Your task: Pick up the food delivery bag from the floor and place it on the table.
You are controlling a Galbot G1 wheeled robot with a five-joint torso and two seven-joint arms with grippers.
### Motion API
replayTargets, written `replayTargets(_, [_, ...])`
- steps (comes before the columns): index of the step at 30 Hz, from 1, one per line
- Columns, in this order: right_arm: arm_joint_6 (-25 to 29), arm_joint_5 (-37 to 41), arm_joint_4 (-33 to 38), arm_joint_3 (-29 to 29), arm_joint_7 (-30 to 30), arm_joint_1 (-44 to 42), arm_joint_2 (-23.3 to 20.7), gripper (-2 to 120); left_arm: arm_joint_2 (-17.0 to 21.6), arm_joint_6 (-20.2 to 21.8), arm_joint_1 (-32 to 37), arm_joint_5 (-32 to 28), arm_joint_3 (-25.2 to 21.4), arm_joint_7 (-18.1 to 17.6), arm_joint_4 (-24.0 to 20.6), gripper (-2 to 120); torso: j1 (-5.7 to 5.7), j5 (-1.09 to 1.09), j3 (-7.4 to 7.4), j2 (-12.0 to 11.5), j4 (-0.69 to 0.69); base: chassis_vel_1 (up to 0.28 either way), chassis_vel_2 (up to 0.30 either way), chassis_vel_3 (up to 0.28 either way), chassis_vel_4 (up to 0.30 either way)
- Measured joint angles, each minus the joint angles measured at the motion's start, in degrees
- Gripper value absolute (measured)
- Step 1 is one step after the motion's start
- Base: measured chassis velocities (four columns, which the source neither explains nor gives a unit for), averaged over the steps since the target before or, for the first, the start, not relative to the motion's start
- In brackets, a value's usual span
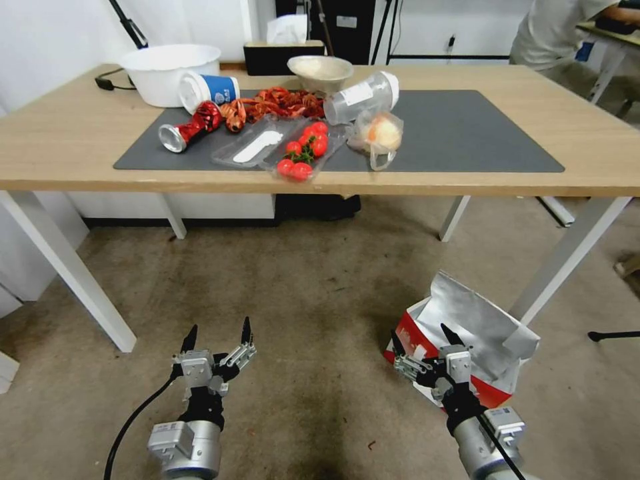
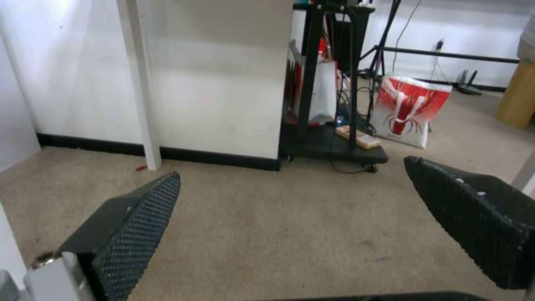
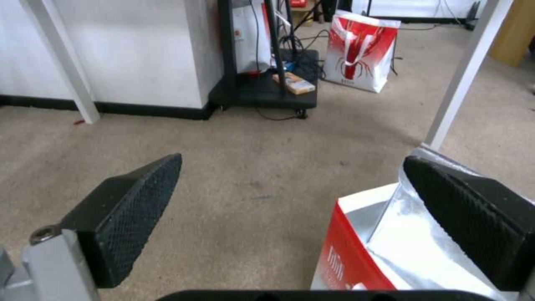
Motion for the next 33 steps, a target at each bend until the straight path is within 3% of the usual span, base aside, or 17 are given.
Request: replayTargets(33, [0.5, -0.4, -1.9, 0.0, -0.5, 0.3, 0.4, 100, -0.3, -0.2, -0.2, 0.0, 0.1, 0.0, 0.8, 100, -1.54, 0.0, -6.04, -7.6, 0.0, 0.0, 0.0, 0.0, 0.0])
